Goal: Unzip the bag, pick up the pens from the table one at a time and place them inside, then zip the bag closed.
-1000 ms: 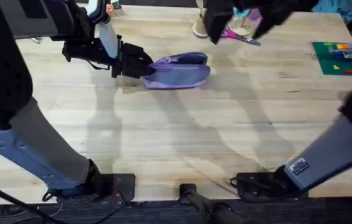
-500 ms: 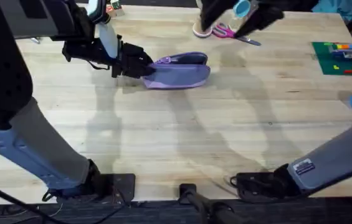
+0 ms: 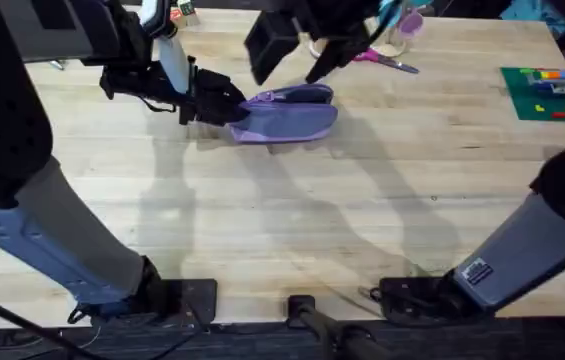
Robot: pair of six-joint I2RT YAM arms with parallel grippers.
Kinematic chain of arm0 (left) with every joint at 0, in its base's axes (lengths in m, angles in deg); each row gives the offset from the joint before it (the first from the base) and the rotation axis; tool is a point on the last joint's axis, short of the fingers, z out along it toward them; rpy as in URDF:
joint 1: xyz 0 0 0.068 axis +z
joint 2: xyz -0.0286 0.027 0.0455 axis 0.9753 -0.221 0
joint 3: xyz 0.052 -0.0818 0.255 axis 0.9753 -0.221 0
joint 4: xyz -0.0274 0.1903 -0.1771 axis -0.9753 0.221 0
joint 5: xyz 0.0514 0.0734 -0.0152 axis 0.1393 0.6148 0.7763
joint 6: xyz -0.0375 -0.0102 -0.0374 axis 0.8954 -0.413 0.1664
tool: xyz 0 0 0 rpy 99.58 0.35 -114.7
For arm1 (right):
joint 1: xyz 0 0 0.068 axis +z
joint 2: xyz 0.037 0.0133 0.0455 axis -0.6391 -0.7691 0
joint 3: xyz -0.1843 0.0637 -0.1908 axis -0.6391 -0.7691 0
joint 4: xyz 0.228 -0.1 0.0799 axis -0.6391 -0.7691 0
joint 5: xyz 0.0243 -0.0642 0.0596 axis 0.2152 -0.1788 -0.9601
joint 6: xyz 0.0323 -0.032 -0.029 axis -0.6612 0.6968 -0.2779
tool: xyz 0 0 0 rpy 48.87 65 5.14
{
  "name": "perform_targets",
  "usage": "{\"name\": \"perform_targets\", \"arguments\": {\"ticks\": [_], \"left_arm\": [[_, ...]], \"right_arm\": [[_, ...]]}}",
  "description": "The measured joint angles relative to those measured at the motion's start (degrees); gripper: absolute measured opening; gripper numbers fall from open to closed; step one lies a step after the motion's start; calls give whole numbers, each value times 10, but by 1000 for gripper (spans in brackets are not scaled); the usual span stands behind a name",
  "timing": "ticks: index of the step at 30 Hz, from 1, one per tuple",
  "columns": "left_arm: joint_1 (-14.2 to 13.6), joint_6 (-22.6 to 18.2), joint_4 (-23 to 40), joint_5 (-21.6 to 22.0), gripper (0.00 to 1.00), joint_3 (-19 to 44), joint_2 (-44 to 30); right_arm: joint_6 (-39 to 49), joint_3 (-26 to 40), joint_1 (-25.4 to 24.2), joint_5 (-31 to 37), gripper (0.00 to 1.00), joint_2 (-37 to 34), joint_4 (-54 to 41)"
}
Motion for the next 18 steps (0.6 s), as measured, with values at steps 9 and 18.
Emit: {"name": "perform_targets", "arguments": {"ticks": [9, 18], "left_arm": [[0, 0, 0, 0, 43, 0, 0], [0, 0, 0, 0, 43, 0, 0]], "right_arm": [[-63, -59, 27, 41, 996, -3, 98], [-130, -107, 29, 68, 996, -3, 122]]}}
